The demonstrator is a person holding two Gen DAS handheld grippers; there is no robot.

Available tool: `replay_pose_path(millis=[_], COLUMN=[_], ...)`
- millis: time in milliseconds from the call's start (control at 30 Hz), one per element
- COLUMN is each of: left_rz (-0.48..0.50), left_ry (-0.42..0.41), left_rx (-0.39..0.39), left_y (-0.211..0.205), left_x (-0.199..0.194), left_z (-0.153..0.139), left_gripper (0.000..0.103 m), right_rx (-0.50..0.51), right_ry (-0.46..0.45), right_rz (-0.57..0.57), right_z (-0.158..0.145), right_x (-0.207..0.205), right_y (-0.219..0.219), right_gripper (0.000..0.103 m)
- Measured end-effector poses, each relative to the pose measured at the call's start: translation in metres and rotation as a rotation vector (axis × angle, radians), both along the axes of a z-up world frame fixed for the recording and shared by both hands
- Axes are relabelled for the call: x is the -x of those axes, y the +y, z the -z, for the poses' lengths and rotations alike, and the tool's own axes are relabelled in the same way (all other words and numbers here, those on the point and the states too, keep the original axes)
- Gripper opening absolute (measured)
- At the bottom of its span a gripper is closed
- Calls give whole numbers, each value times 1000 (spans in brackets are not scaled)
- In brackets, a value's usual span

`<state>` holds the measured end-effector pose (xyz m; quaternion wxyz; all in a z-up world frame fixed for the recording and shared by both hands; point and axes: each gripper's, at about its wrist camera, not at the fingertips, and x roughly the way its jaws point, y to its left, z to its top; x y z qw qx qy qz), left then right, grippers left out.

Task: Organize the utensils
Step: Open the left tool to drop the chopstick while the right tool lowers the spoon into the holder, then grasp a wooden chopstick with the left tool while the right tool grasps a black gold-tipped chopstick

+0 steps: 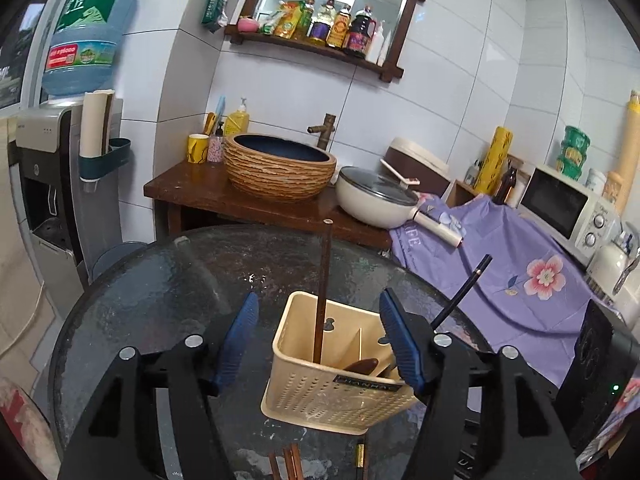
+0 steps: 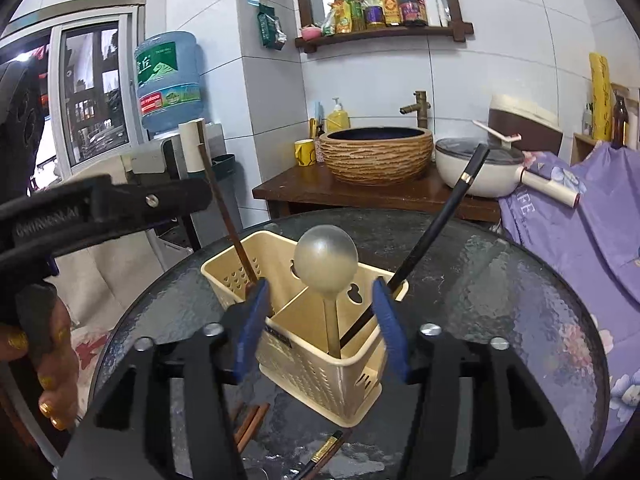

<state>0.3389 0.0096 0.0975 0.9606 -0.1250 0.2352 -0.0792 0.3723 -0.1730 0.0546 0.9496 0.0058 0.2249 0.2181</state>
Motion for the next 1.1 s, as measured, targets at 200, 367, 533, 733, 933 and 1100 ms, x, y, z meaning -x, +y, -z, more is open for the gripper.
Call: replay_pose_path(millis=[200,367,533,733,933,1100], left_rz=[-66,-86,-65,-26,46,67], left_ry=[7,85,180,289,350,381], left_rx=[62,-43,-163,-180,-203,-178], left_y=[26,25,17,14,-2,-8], left_x=[34,57,80,91,101,104], left_z=[7,36,80,117,144,156], left_gripper=[87,87,80,58,41,31], right_rx=[38,75,125,194,294,300], right_ry=[-83,-5,145,269,315,328], right_rz=[8,39,15,4,-8,-1], right_z=[-10,8,56,102,131,135], right_x=[39,69,86,108,124,127], right_y=[-7,-13,-15,-6,8,9], right_gripper=[73,78,78,78,77,77])
